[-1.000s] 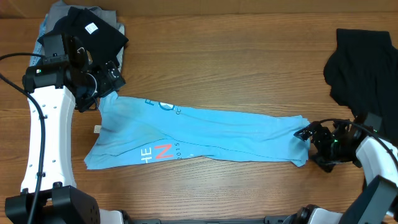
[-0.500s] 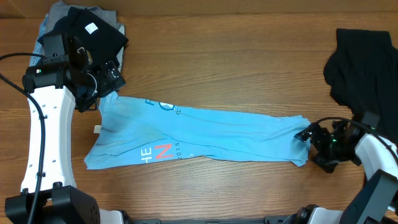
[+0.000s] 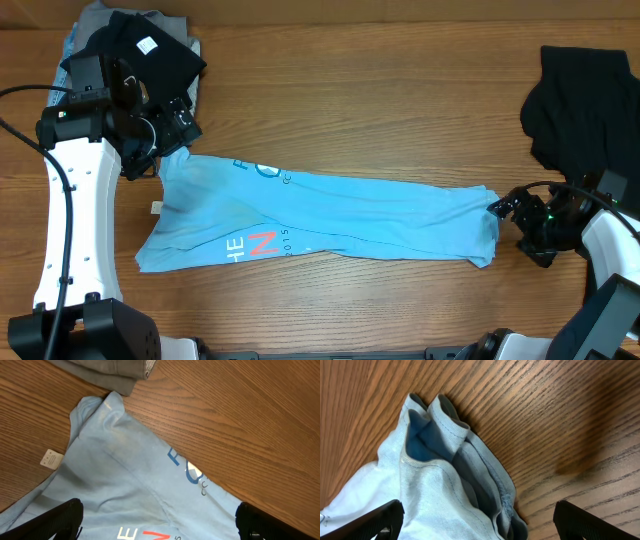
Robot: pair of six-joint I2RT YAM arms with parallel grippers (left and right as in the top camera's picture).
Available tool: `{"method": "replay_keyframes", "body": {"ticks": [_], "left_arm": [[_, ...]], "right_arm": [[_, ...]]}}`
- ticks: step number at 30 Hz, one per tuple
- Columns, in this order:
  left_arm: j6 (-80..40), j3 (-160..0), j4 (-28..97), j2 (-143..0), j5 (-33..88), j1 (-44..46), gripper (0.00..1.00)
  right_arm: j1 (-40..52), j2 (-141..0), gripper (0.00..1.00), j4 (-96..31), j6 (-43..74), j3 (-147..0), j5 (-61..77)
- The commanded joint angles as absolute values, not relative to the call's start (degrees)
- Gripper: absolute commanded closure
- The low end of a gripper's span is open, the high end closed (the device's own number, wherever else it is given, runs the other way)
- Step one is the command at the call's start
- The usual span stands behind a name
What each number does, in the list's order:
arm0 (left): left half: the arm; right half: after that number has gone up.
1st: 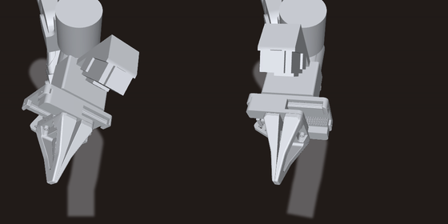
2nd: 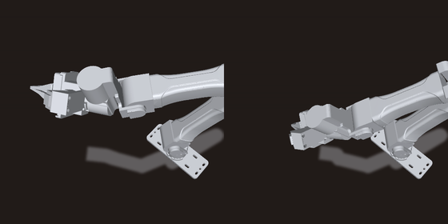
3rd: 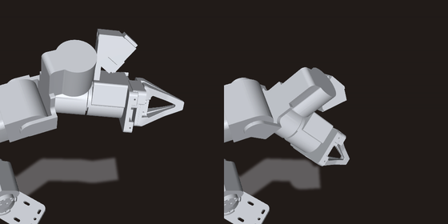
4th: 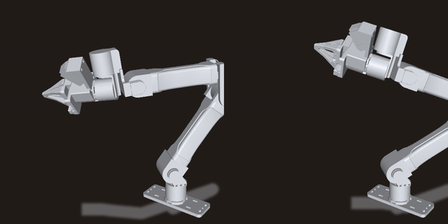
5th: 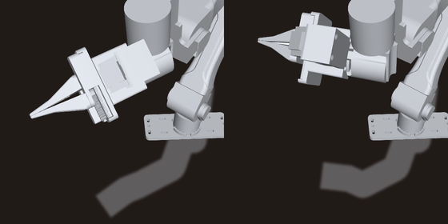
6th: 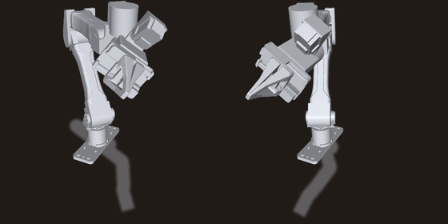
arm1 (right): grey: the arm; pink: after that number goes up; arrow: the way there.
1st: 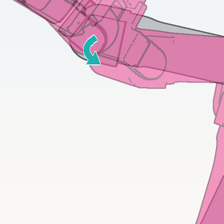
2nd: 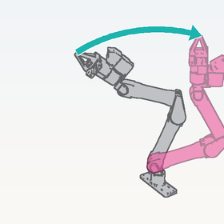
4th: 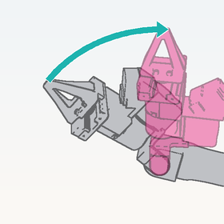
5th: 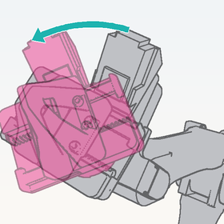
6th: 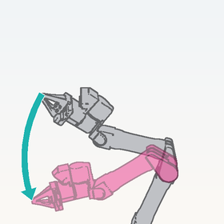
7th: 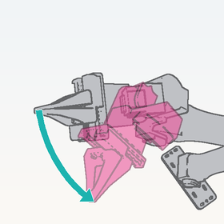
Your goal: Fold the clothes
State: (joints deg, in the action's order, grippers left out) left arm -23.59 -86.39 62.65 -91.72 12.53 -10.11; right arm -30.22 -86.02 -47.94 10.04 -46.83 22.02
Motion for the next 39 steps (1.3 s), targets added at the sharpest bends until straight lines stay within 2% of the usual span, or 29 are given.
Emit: {"method": "replay_keyframes", "body": {"ticks": [1, 11, 26, 31, 39], "left_arm": [[-22.3, -87.2, 62.8, -91.4, 13.8, -9.9, 0.00], [-22.3, -87.2, 62.8, -91.4, 15.1, -9.9, 0.00], [-22.3, -87.2, 62.9, -91.4, 15.1, -9.9, 0.00], [-22.3, -87.2, 62.8, -91.4, 15.1, -9.9, 0.00], [-22.3, -87.2, 63.1, -91.4, 16.6, -9.6, 0.00]], "right_arm": [[-29.7, -86.2, 0.00, -47.6, 8.9, -46.8, 21.8], [-26.0, -87.7, 0.00, -41.4, 13.5, -43.2, 22.5], [-21.7, -92.6, 0.01, -39.7, 16.3, -42.9, 26.4], [-20.6, -92.6, 0.09, -39.9, 16.7, -42.9, 30.1], [-20.6, -92.6, 0.17, -41.2, 16.3, -42.9, 30.1]]}}
